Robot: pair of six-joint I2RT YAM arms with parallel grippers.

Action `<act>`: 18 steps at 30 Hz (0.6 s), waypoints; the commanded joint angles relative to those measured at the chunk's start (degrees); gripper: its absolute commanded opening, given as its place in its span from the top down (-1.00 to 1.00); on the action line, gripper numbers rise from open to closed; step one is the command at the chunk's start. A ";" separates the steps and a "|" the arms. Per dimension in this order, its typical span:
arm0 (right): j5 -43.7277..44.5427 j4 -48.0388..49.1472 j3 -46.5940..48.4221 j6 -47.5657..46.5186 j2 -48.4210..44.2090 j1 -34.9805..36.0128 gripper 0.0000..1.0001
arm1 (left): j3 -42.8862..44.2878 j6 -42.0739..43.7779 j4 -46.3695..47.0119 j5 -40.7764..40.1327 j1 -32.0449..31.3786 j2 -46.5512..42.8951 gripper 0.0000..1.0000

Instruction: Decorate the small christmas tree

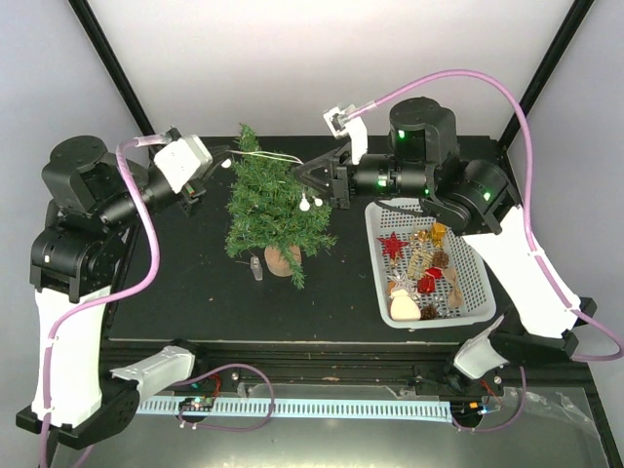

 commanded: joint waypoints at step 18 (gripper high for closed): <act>-5.30 0.64 5.40 0.52 2.85 0.40 -0.44 | 0.96 -4.04 5.91 -5.90 7.74 -2.88 0.97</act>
